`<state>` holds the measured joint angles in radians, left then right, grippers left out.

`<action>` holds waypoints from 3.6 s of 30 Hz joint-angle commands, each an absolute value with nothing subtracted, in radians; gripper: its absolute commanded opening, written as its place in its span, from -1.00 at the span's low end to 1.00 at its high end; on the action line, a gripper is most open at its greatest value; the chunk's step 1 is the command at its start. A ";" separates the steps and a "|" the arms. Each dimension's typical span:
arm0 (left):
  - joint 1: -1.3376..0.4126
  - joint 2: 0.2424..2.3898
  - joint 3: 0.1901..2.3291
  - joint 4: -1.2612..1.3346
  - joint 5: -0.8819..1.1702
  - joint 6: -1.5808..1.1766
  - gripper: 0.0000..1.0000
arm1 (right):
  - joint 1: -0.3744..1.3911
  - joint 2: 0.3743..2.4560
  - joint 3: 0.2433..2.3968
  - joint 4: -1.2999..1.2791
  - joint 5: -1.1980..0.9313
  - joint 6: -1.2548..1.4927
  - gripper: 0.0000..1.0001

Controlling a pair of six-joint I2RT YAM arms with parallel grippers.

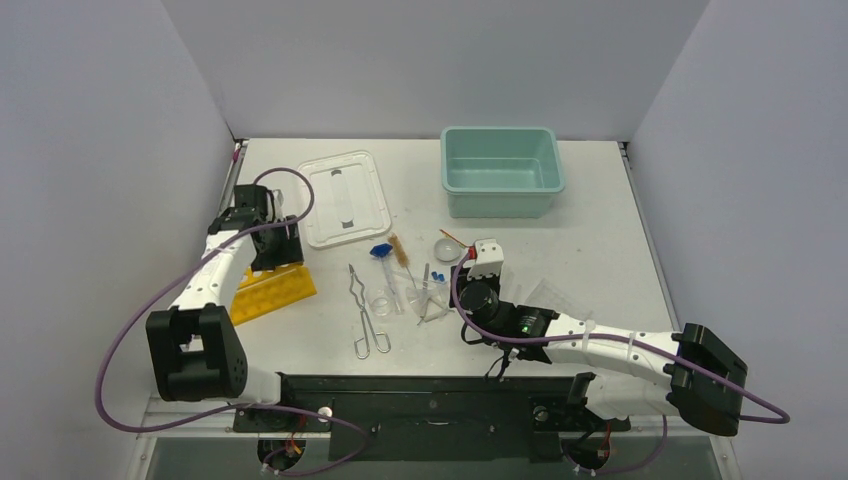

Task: Organize the chemistry lab equipment
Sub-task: Move the test tube rack to the center of the board, then pick up the test tube at the center of the board.

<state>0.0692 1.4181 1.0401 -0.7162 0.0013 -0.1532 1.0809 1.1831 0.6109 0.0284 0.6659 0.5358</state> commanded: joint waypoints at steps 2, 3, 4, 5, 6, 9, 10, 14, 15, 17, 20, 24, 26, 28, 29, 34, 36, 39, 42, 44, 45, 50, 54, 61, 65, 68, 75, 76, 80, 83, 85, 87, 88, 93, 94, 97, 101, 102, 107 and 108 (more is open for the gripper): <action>0.044 1.539 1.040 -0.788 0.073 -0.083 0.18 | 1.086 1.161 0.612 0.037 0.691 0.544 -0.09; 0.034 1.552 1.045 -0.784 0.077 -0.081 0.18 | 1.086 1.160 0.614 0.034 0.694 0.544 -0.10; 0.028 1.557 1.045 -0.779 0.087 -0.081 0.18 | 1.086 1.159 0.614 0.032 0.694 0.544 -0.10; 0.015 1.564 1.047 -0.777 0.095 -0.084 0.18 | 1.086 1.154 0.614 0.031 0.698 0.543 -0.10; 0.012 1.568 1.048 -0.774 0.108 -0.086 0.18 | 1.086 1.151 0.614 0.026 0.700 0.542 -0.10; -0.050 1.582 1.054 -0.766 0.141 -0.100 0.19 | 1.086 1.138 0.613 0.018 0.710 0.536 -0.10; -0.061 1.585 1.058 -0.762 0.163 -0.107 0.19 | 1.086 1.135 0.612 0.014 0.712 0.536 -0.10; -0.120 1.611 1.079 -0.754 0.238 -0.160 0.20 | 1.086 1.128 0.607 0.006 0.718 0.536 -0.10; -0.126 1.613 1.082 -0.753 0.269 -0.179 0.20 | 1.086 1.128 0.606 0.004 0.720 0.538 -0.10; -0.140 1.615 1.083 -0.748 0.311 -0.198 0.22 | 1.086 1.126 0.605 0.003 0.724 0.538 -0.10; -0.147 1.616 1.073 -0.735 0.375 -0.228 0.25 | 1.085 1.132 0.609 0.003 0.729 0.538 -0.10; -0.154 1.610 1.071 -0.736 0.442 -0.244 0.40 | 1.085 1.155 0.632 -0.031 0.732 0.545 -0.10; -0.151 1.595 1.081 -0.750 0.457 -0.243 0.50 | 1.085 1.174 0.652 -0.037 0.727 0.545 -0.10; -0.130 1.570 1.097 -0.777 0.481 -0.236 0.68 | 1.084 1.204 0.682 -0.038 0.714 0.541 -0.10; -0.109 1.560 1.104 -0.799 0.491 -0.232 0.76 | 1.083 1.234 0.712 -0.039 0.702 0.537 -0.10; -0.020 1.489 1.190 -0.923 0.546 -0.153 0.94 | 1.077 1.379 0.862 -0.059 0.618 0.512 -0.18; 0.025 1.465 1.229 -0.996 0.570 -0.110 0.93 | 1.077 1.453 0.939 -0.068 0.576 0.501 -0.21; 0.063 1.413 1.276 -1.101 0.574 -0.039 0.93 | 1.068 1.588 1.074 -0.088 0.494 0.490 -0.26; 0.068 1.364 1.292 -1.137 0.522 -0.008 0.93 | 1.055 1.720 1.207 -0.132 0.404 0.488 -0.31; 0.068 1.337 1.291 -1.133 0.495 0.015 0.93 | 1.045 1.782 1.267 -0.153 0.360 0.491 -0.32; 0.068 1.328 1.293 -1.131 0.485 0.022 0.93 | 1.040 1.800 1.282 -0.162 0.347 0.496 -0.32; 0.076 1.318 1.340 -1.160 0.463 0.055 0.93 | 1.018 1.905 1.350 -0.191 0.286 0.518 -0.34; 0.084 1.312 1.365 -1.179 0.401 0.094 0.93 | 1.006 1.939 1.341 -0.172 0.269 0.533 -0.40; 0.178 1.318 1.389 -1.193 0.306 0.170 0.93 | 0.992 1.989 1.350 -0.131 0.231 0.522 -0.40; 0.212 1.332 1.390 -1.204 0.290 0.186 0.93 | 0.983 2.020 1.360 -0.123 0.223 0.519 -0.39; 0.215 1.336 1.381 -1.202 0.283 0.188 0.93 | 0.959 2.008 1.343 -0.109 0.223 0.526 -0.39; 0.216 1.345 1.375 -1.185 0.294 0.177 0.93 | 0.874 1.892 1.256 -0.093 0.181 0.494 -0.38; 0.215 1.347 1.376 -1.182 0.295 0.177 0.93 | 0.867 1.878 1.248 -0.092 0.170 0.492 -0.38; 0.216 1.344 1.365 -1.168 0.292 0.176 0.93 | 0.851 1.845 1.222 -0.096 0.140 0.477 -0.37; 0.215 1.343 1.359 -1.161 0.291 0.184 0.93 | 0.850 1.810 1.200 -0.091 0.096 0.465 -0.27; 0.215 1.342 1.353 -1.152 0.288 0.189 0.93 | 0.852 1.790 1.201 -0.098 0.074 0.457 -0.17; 0.215 1.341 1.346 -1.145 0.286 0.191 0.93 | 0.851 1.774 1.213 -0.120 0.077 0.449 -0.10; 0.215 1.342 1.344 -1.143 0.286 0.192 0.93 | 0.851 1.760 1.217 -0.149 0.086 0.448 -0.07; 0.215 1.344 1.344 -1.139 0.294 0.190 0.93 | 0.793 1.629 1.154 -0.251 0.229 0.511 -0.07; 0.215 1.343 1.343 -1.139 0.297 0.190 0.93 | 0.783 1.604 1.111 -0.272 0.271 0.540 -0.08; 0.216 1.339 1.342 -1.138 0.295 0.190 0.93 | 0.739 1.498 1.042 -0.340 0.347 0.601 -0.13; 0.214 1.325 1.345 -1.136 0.277 0.187 0.93 | 0.708 1.412 0.935 -0.420 0.422 0.675 -0.27; 0.215 1.323 1.348 -1.135 0.273 0.186 0.93 | 0.698 1.395 0.896 -0.423 0.428 0.687 -0.29; 0.215 1.312 1.367 -1.154 0.248 0.189 0.93 | 0.658 1.374 0.784 -0.418 0.409 0.768 -0.49; 0.216 1.309 1.369 -1.155 0.242 0.188 0.93 | 0.656 1.375 0.775 -0.413 0.408 0.774 -0.51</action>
